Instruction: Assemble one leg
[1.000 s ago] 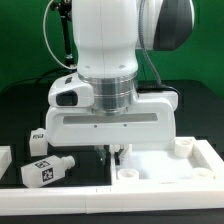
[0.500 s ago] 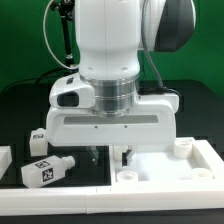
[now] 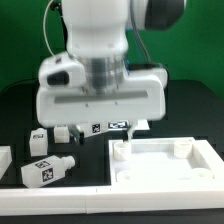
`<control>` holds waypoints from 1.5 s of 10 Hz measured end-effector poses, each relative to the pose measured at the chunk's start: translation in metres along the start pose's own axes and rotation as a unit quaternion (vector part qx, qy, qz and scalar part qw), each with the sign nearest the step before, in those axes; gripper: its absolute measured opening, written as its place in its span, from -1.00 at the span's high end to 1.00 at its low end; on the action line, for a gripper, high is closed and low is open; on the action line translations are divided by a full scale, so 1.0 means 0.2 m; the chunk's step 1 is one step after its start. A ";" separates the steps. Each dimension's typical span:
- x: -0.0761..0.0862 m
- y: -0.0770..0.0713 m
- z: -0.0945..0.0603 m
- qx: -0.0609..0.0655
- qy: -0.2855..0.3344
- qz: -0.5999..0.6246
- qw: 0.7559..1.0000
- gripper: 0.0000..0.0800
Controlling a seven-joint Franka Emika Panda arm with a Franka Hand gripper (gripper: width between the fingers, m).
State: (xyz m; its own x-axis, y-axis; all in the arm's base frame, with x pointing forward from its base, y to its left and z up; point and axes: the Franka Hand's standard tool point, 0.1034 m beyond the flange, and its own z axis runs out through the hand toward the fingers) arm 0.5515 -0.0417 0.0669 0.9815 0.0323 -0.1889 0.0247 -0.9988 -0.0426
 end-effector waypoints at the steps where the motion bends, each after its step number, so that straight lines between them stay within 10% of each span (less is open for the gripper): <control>1: -0.03 0.06 -0.05 0.004 -0.007 -0.005 1.000 -0.62; 7: -0.10 0.17 0.01 0.004 -0.029 -0.021 0.999 -0.62; 9: -0.27 0.34 -0.02 0.007 -0.131 -0.015 0.991 -0.62; 11: -0.26 0.48 0.00 -0.016 -0.191 -0.022 0.981 -0.62; 15: -0.29 0.50 0.06 -0.004 -0.305 -0.015 0.952 -0.62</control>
Offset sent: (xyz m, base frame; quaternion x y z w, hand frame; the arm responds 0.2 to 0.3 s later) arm 0.0000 0.0000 0.0000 0.0000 0.0000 0.0000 1.0000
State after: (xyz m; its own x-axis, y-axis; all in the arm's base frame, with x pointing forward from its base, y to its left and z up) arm 0.4956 -0.1425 0.0617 0.6869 0.0746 -0.7229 0.0547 -0.9972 -0.0509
